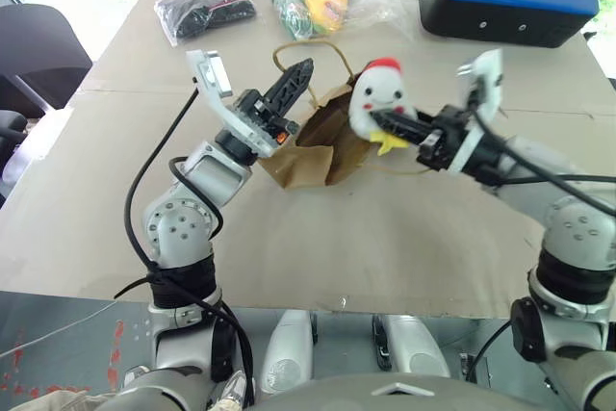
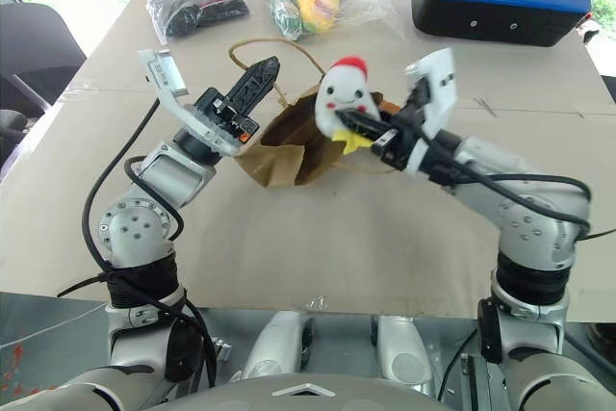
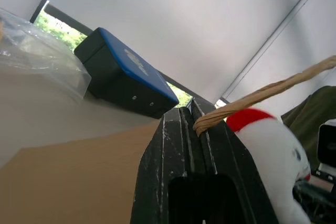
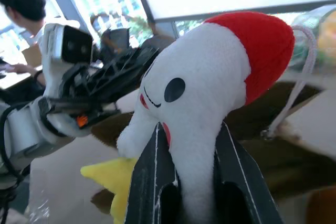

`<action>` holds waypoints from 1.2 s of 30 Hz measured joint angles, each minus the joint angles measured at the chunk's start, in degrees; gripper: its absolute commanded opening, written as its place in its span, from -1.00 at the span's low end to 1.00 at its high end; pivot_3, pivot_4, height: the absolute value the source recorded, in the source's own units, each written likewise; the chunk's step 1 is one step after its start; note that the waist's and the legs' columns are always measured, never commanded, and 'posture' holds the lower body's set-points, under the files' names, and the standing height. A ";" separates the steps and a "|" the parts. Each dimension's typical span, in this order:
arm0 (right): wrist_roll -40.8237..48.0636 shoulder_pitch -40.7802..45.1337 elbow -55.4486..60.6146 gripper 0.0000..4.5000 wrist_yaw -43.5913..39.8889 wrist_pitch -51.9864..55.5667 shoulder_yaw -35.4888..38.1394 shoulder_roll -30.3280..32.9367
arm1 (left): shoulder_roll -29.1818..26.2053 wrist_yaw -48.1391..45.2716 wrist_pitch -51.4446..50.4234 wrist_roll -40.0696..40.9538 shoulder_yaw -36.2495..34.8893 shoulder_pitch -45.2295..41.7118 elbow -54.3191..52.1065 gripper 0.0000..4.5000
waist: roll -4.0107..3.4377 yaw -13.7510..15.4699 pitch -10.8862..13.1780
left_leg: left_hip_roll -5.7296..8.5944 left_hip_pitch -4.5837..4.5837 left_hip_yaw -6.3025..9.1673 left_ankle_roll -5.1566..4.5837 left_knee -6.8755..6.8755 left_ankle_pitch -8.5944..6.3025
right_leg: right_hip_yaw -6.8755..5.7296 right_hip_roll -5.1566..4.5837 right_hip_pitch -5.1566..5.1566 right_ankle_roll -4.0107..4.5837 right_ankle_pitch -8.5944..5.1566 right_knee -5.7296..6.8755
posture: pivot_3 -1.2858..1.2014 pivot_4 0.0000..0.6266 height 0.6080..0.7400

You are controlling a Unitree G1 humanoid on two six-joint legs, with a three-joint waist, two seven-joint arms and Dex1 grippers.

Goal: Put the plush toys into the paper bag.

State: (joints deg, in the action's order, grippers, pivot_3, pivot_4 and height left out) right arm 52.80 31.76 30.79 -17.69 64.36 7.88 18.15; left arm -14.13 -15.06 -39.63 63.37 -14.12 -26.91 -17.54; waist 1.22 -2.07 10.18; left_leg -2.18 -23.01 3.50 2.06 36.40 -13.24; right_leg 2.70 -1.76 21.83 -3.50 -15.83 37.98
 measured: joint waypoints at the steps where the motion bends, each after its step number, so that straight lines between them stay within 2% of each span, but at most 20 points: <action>1: -0.90 -0.10 -0.39 -0.99 1.34 0.54 -2.55 -0.58 | 0.39 0.69 -0.02 0.82 0.01 0.02 -0.06 -1.00 | 0.00 0.00 0.00 | 0.00 -0.01 0.00 0.00 0.00 0.00 | 0.00 0.00 0.01 0.00 0.00 0.00 | 0.03 -0.52 1.00; 6: -8.62 1.70 -7.79 -0.99 2.14 -0.24 -12.99 -0.66 | 1.17 0.98 -0.33 2.76 1.30 0.66 -2.73 -1.00 | 0.00 -0.08 0.00 | 0.01 0.01 -0.02 0.00 0.01 0.00 | 0.01 0.01 0.01 0.00 0.00 0.01 | 0.03 -0.52 1.00; 9: -12.95 5.46 -14.09 -0.59 -0.17 -2.71 -17.61 -0.69 | 1.24 0.07 -0.53 3.07 2.38 2.02 -3.36 -1.00 | -0.01 -0.32 0.00 | 0.00 0.03 -0.02 0.00 0.00 0.00 | 0.03 0.03 0.02 0.00 0.00 0.01 | 0.03 -0.52 1.00; 14: -21.65 10.82 -25.52 0.50 -7.85 -10.91 -26.64 -1.15 | 1.34 -0.93 0.52 2.48 3.31 3.38 -3.52 -1.00 | -0.01 -0.24 0.01 | 0.00 0.01 0.01 0.00 -0.01 0.00 | -0.01 0.03 0.02 0.00 0.00 -0.01 | 0.03 -0.52 1.00; 15: -23.18 10.56 -26.84 0.77 -8.91 -11.99 -27.45 -0.73 | 1.02 -0.97 1.32 1.74 3.02 3.65 -3.47 -1.00 | -0.02 0.01 0.01 | 0.00 -0.02 0.02 0.00 -0.01 0.00 | -0.03 0.01 0.03 0.00 0.00 -0.03 | 0.03 -0.52 1.00; 16: -23.36 10.35 -26.87 0.89 -9.41 -12.21 -27.47 -0.33 | 0.67 -0.97 1.57 1.45 2.57 3.82 -3.40 -1.00 | -0.02 0.08 0.02 | 0.01 -0.07 0.02 0.00 -0.01 0.00 | -0.03 0.00 0.08 0.00 0.00 -0.03 | 0.03 -0.52 1.00; 18: -23.14 9.64 -25.02 0.89 -11.95 -12.66 -26.52 2.14 | -0.95 -0.88 3.04 0.20 0.25 4.20 -2.45 -1.00 | -0.02 0.15 0.02 | 0.01 -0.23 0.02 0.01 0.01 0.00 | -0.04 -0.01 0.23 0.01 0.00 -0.02 | 0.03 -0.52 1.00; 21: -19.45 8.89 -19.29 0.89 -17.17 -13.09 -19.46 6.92 | -3.07 0.14 5.05 -1.96 -3.11 4.28 -1.40 -1.00 | -0.01 0.25 0.01 | 0.01 -0.80 0.15 0.01 0.19 0.01 | -0.15 -0.01 0.70 0.00 0.03 0.05 | 0.03 -0.52 1.00; 24: -12.85 10.66 -15.84 0.89 -20.74 -13.10 -10.87 8.32 | -4.78 0.60 5.96 -3.69 -4.63 4.26 -1.25 -1.00 | -0.01 0.22 0.01 | 0.01 -0.81 0.14 0.01 0.18 0.01 | -0.14 -0.02 0.73 0.00 0.03 0.06 | 0.03 -0.52 1.00; 27: -12.57 14.03 -17.75 0.89 -20.80 -14.48 -7.06 9.11 | -5.44 1.11 6.27 -4.36 -5.06 4.29 -1.31 -1.00 | -0.01 0.04 0.01 | 0.01 -0.77 0.13 0.01 0.17 0.01 | -0.13 0.00 0.74 0.00 0.03 0.09 | 0.03 -0.52 1.00; 28: -14.34 14.58 -19.53 0.89 -20.74 -15.99 -7.39 9.91 | -5.86 1.16 6.26 -4.66 -5.16 4.35 -1.50 -1.00 | -0.01 0.03 0.01 | 0.01 -0.76 0.12 0.01 0.16 0.01 | -0.13 0.00 0.74 0.00 0.03 0.09 | 0.03 -0.52 1.00; 31: -28.26 17.23 -34.28 0.89 -19.45 -24.00 -15.71 12.59 | -7.75 1.27 6.26 -4.81 -5.99 5.30 -2.89 -1.00 | 0.04 -0.14 -0.02 | 0.01 -0.71 0.01 0.01 0.17 0.01 | -0.05 -0.01 0.74 0.01 0.03 0.09 | 0.03 -0.52 1.00; 32: -33.54 17.39 -41.82 0.89 -19.14 -26.88 -19.48 11.98 | -8.06 1.31 6.27 -4.87 -6.13 5.45 -3.54 -1.00 | 0.04 -0.16 -0.03 | 0.01 -0.73 0.00 0.01 0.16 0.01 | -0.04 -0.01 0.76 0.01 0.03 0.08 | 0.03 -0.52 1.00; 34: -37.39 17.48 -50.11 0.89 -18.76 -29.77 -22.18 9.41 | -8.15 1.30 6.29 -5.03 -6.08 5.73 -4.29 -1.00 | 0.04 -0.19 -0.02 | 0.01 -0.76 -0.02 0.03 0.15 0.02 | -0.01 -0.01 0.81 0.01 0.03 0.09 | 0.03 -0.52 1.00; 36: -41.07 17.98 -59.86 0.65 -18.38 -34.93 -23.82 5.18 | -8.24 1.20 6.32 -5.76 -5.51 6.12 -4.67 -1.00 | 0.01 -0.37 0.00 | 0.01 -0.78 -0.09 0.26 0.11 0.16 | 0.06 -0.02 0.88 0.01 0.04 0.09 | 0.03 -0.52 1.00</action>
State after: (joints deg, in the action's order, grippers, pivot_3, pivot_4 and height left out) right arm 11.73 49.74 -29.07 -36.06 29.43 -15.94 23.33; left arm -22.37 -13.86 -33.31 57.62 -19.63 -20.79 -22.20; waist 1.23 -2.44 10.17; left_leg -2.17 -23.80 3.41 2.33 36.51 -13.08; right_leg 2.76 -1.78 22.71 -3.49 -15.79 38.07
